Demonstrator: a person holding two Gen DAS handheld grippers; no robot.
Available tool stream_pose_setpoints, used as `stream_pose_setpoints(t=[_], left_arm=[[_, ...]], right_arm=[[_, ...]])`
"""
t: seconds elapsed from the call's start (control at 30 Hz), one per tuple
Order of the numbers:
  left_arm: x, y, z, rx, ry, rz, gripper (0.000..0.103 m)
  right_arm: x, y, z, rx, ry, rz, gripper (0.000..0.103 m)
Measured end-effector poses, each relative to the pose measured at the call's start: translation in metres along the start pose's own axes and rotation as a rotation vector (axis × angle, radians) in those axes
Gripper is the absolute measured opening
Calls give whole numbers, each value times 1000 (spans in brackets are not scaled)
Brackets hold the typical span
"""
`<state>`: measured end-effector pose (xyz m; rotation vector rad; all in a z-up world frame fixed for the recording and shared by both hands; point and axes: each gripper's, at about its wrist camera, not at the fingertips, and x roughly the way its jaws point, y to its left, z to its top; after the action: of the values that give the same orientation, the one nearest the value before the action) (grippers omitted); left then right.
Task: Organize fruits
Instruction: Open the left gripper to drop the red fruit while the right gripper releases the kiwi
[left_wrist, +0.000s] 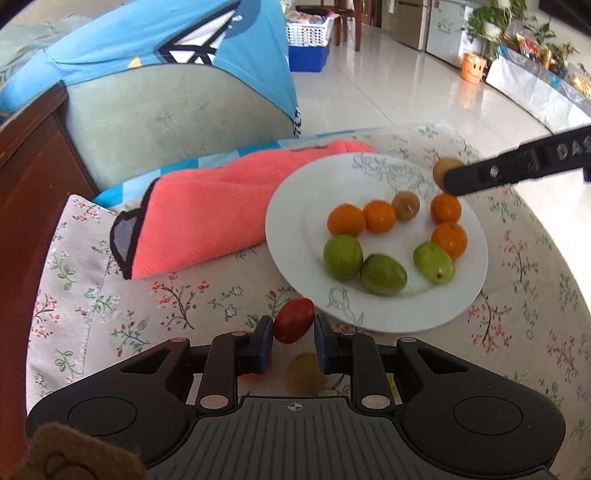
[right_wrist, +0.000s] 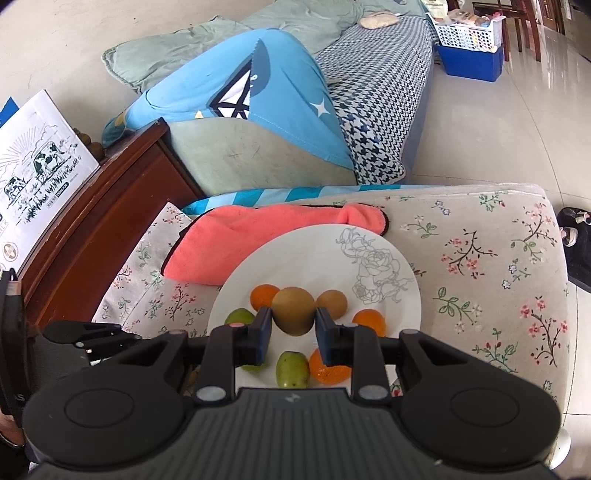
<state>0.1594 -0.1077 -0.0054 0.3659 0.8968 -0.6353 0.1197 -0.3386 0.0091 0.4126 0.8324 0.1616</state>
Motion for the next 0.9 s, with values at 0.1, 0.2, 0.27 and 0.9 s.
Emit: stream_pose_setpoints(t=[0.1,0.2,0.27,0.9], left_arm=[[-7,2,8,-43,-36,-19,21],[-8,-4,16,-65,-61,-39,21],[-8,-8,22,-74,-76,-47,21],[0,-28,47,-185,-138,-86,24]], right_arm=[[4,-5,3,7,-1,-11,26],[8,-12,7,27,-4,-14,26],[10,-17,9,51,-9,-16,26],[26,-31,20,148,-11,25,29]])
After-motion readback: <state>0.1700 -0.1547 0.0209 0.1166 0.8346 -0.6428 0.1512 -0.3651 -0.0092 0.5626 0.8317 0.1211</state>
